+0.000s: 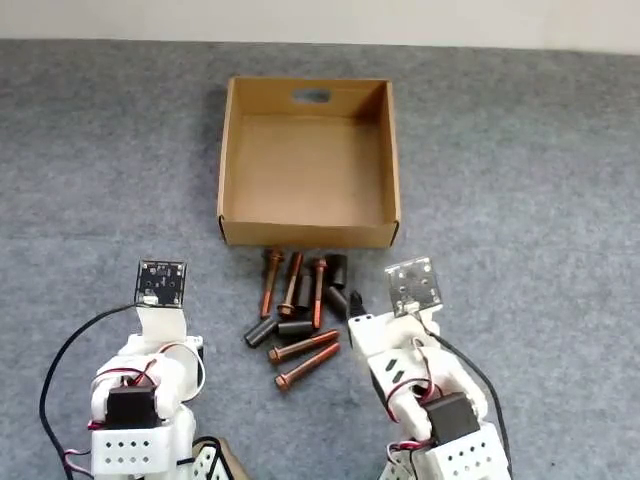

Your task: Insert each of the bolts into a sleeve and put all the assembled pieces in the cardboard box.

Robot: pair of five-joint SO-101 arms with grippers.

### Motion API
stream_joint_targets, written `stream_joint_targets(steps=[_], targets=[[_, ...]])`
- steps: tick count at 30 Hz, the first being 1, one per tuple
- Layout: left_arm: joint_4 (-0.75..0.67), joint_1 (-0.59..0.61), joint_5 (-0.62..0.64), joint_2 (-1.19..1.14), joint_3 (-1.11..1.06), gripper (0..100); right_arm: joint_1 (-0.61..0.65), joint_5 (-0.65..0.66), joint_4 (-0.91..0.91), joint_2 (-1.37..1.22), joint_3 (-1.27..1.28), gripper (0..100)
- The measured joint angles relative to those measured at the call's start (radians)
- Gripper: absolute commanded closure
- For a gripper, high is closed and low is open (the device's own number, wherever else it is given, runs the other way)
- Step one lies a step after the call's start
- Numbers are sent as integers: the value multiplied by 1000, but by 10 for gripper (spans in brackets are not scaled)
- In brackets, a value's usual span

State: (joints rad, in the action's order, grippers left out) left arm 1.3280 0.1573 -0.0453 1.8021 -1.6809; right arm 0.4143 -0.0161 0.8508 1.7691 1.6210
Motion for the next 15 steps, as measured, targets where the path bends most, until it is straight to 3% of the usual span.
stream_joint_targets(steps=[5,15], targets=[[0,0,0,0,0,993,0,18,92,-63,-207,728],[0,0,0,0,0,993,0,37,146,-543,-503,728]])
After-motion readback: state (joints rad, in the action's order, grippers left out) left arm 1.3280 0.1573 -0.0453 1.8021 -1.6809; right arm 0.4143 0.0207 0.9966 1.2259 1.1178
